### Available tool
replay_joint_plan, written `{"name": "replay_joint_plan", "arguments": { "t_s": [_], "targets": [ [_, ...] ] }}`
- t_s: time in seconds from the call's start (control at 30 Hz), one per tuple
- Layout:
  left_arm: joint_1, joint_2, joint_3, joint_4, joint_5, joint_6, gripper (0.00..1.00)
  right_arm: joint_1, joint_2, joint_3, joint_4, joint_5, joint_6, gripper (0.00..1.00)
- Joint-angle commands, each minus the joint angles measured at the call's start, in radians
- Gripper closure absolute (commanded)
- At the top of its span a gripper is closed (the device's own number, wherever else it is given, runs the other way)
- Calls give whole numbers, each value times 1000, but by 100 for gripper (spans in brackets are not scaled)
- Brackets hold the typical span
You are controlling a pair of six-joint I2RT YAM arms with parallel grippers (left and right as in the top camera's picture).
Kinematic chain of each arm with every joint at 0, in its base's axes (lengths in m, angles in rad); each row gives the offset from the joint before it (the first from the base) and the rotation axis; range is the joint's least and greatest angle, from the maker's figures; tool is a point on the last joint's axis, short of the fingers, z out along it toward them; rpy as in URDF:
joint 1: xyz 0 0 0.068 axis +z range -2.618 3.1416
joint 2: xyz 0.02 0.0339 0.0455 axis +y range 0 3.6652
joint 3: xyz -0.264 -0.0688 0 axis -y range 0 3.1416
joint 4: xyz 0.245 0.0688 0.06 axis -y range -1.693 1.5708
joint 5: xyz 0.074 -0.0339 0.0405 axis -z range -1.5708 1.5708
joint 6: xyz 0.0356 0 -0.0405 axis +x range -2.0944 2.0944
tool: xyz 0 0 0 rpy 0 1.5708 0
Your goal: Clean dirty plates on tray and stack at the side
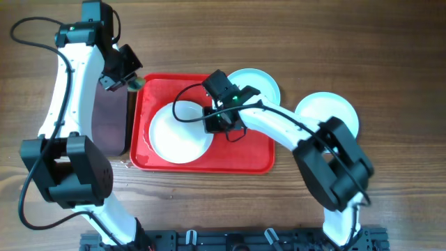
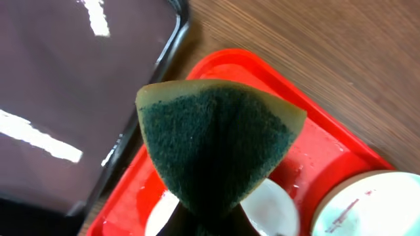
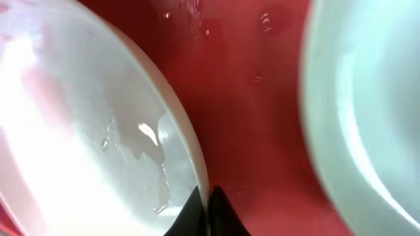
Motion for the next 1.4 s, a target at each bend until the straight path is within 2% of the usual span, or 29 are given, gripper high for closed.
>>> {"name": "replay_joint_plan", "arguments": {
  "t_s": [0.0,0.33,0.5,0.63,0.97,1.1,1.37],
  "targets": [
    [3,-11,0,-4,-27,-13,96,26,-124,0,-27,214,-96,96],
    [2,-11,-11,-5,-27,-14,96,187,-248,0,-28,780,-200,96],
    [2,-11,-14,-4,-27,-14,96,294,-249,0,-6,1099,-327,96],
    [2,-11,-18,-4,-27,-14,96,371,-249,0,78,1338,-463,96],
    [3,-11,-18,-4,-27,-13,96,472,-249,-1,223,1611,-681,96],
    [3,-11,-18,-4,-27,-13,96,497,-249,-1,235,1685,-687,96],
    [3,-11,-18,-4,-27,-13,96,511,-249,-1,245,1688,-690,96]
  ]
}}
